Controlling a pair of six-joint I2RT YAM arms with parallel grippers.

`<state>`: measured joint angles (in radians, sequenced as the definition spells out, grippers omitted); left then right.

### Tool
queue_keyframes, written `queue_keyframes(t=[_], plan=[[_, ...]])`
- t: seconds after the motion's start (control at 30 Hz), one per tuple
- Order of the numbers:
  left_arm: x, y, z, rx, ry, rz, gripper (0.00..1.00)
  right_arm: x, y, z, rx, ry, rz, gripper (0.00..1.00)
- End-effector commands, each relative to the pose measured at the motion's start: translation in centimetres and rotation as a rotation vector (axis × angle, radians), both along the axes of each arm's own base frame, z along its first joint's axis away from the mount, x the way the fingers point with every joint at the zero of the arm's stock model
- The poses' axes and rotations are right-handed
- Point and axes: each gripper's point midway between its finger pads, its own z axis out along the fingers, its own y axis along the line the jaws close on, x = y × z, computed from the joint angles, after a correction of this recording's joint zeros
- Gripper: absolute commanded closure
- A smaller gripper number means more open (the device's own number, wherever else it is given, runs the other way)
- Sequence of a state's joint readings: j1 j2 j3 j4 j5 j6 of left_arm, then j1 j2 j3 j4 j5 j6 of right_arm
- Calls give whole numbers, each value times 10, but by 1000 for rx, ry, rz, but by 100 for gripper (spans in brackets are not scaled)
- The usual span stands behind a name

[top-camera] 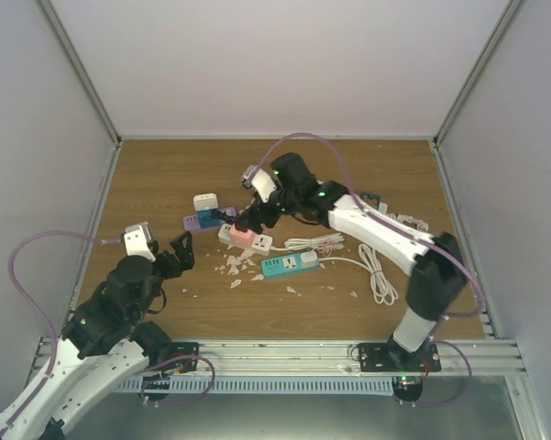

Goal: Insert the plug

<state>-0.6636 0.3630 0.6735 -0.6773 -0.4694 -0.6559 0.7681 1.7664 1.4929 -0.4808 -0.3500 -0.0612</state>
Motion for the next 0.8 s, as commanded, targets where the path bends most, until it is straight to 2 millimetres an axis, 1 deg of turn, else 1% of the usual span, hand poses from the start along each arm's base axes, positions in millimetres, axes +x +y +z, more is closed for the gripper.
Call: queue_keyframes(t=[0.0,0.07,0.1,0.13,0.17,0.23,0.33,0.4,0.47,0.5,0.57,0.63,0.67,0.77], plan=[[-14,7,20,-144,42,36,1,-2,-27,84,181,-104,-161,5],[-21,-11,35,-117,-6,-113,1,-4,-52,89,201,-96,-284,4],[-26,-21,43,-65,-50,-208,1,-5,-64,92,214,-101,-340,4],[-30,-29,47,-59,-73,-266,1,-8,-78,93,229,-104,-403,4],[-32,-32,48,-60,-77,-291,1,-11,-90,94,245,-101,-453,4],[-35,-38,46,-53,-67,-333,1,-19,-117,87,267,-87,-564,3],[-37,-46,45,-34,-55,-382,1,-34,-155,68,269,-55,-709,2],[-37,-49,46,-22,-51,-396,1,-45,-183,60,275,-39,-808,2],[-37,-50,48,-13,-57,-406,1,-57,-211,57,295,-29,-915,2],[-36,-50,49,-9,-61,-404,1,-64,-226,63,327,-33,-958,2],[-35,-48,52,-10,-78,-391,1,-76,-253,66,368,-39,-1044,2],[-36,-46,59,-17,-108,-383,1,-88,-277,72,405,-50,-1120,2],[-37,-45,64,-20,-130,-386,1,-95,-289,73,407,-54,-1152,1],[-40,-41,76,-24,-180,-381,1,-112,-319,87,478,-72,-1230,1]])
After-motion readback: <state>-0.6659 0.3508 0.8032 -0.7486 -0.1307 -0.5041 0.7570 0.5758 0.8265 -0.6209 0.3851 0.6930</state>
